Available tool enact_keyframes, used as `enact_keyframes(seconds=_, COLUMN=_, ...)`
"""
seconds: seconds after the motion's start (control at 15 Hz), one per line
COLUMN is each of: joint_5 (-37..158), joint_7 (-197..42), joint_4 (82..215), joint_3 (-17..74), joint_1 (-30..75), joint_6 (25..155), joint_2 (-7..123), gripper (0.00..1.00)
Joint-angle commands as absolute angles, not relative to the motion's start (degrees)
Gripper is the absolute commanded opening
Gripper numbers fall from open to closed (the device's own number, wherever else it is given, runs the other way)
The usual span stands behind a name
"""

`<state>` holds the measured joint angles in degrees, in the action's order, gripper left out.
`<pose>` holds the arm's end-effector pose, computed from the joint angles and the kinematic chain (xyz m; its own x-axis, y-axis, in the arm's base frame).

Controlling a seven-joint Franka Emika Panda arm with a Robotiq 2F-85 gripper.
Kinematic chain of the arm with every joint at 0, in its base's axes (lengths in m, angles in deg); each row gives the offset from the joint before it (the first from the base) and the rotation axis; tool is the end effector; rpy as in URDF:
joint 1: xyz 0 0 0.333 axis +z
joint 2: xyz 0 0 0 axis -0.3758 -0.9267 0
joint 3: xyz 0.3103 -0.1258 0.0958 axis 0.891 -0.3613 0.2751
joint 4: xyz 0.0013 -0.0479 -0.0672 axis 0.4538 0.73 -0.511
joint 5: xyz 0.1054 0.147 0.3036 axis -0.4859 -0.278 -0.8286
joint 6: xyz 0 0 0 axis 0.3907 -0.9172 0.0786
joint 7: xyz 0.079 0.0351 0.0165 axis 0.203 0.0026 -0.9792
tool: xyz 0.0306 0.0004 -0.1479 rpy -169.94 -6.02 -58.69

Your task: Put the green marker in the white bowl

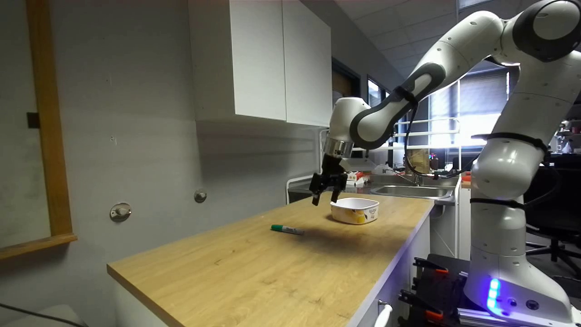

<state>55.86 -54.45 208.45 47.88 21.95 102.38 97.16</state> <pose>0.3732 0.1047 0.4081 0.9276 -0.2298 0.2946 -0.2217 -0.9732 -0.0608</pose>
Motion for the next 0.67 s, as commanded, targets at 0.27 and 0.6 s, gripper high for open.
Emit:
enact_keyframes(seconds=0.27, joint_5=62.8, joint_7=-51.5, joint_4=202.2, joint_3=49.9, joint_1=21.2, joint_6=100.3, joint_2=90.6, gripper=1.00)
enact_keyframes(seconds=0.6, joint_5=69.6, joint_7=-47.8, joint_4=195.1, joint_3=51.6, joint_1=21.9, joint_6=97.8, joint_2=84.3, gripper=1.00)
